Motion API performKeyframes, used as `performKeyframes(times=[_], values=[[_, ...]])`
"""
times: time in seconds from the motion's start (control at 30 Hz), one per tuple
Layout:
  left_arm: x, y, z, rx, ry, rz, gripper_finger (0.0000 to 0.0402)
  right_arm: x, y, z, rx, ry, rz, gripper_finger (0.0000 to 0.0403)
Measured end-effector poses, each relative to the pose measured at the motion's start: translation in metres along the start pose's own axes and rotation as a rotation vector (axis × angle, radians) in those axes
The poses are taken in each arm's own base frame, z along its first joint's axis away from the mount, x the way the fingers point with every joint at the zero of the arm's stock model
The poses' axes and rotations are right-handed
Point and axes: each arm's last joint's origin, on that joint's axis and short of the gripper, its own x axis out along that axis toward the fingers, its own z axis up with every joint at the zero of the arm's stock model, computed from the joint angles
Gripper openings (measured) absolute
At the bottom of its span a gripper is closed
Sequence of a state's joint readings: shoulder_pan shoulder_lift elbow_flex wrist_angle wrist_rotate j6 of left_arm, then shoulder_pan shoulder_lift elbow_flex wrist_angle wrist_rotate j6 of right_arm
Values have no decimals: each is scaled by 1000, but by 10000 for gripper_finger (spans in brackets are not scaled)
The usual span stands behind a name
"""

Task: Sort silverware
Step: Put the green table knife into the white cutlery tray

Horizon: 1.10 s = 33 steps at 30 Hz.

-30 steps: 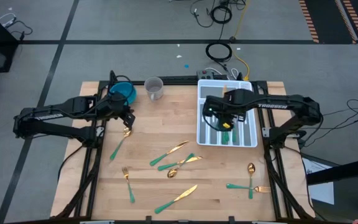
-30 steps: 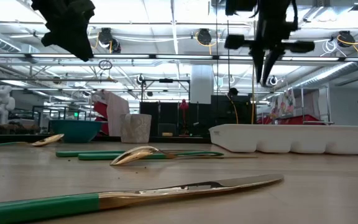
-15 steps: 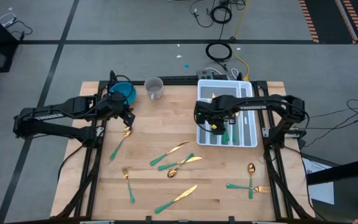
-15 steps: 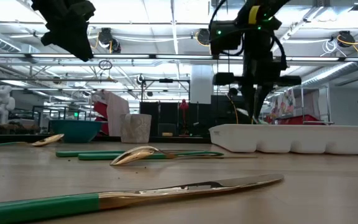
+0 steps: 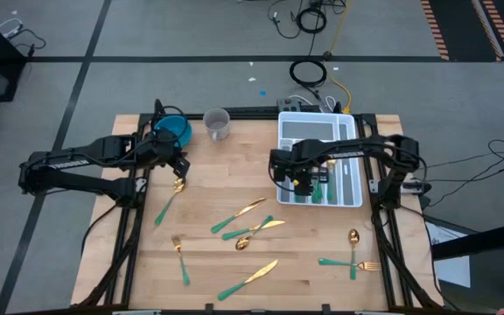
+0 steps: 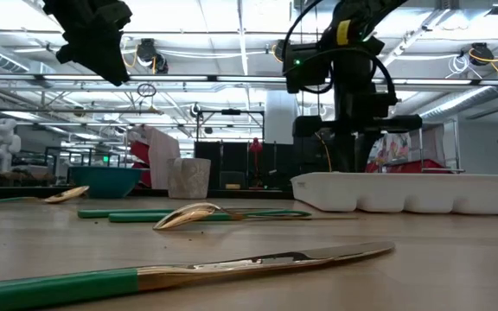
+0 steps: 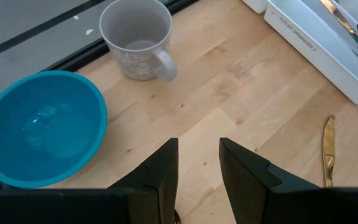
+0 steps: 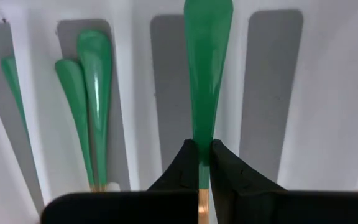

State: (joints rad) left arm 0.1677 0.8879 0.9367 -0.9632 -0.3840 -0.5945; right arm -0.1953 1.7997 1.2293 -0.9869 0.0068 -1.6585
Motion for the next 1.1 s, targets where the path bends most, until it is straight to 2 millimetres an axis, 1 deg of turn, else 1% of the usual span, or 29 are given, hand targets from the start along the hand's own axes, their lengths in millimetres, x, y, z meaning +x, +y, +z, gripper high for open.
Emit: performKeyframes(times=[0.37, 0.57, 0.73, 1.1], values=[[0, 2, -2, 10, 12, 24, 123, 7, -3, -2, 11, -47, -21, 0], [0, 2, -2, 10, 10, 28, 123, 24, 10, -6, 20, -58, 38, 0], [0, 2, -2, 15, 7, 31, 123, 34, 17, -5, 22, -63, 57, 0], [0, 2, -1, 10, -4, 46, 123, 35, 17, -4, 29, -114, 36, 0]])
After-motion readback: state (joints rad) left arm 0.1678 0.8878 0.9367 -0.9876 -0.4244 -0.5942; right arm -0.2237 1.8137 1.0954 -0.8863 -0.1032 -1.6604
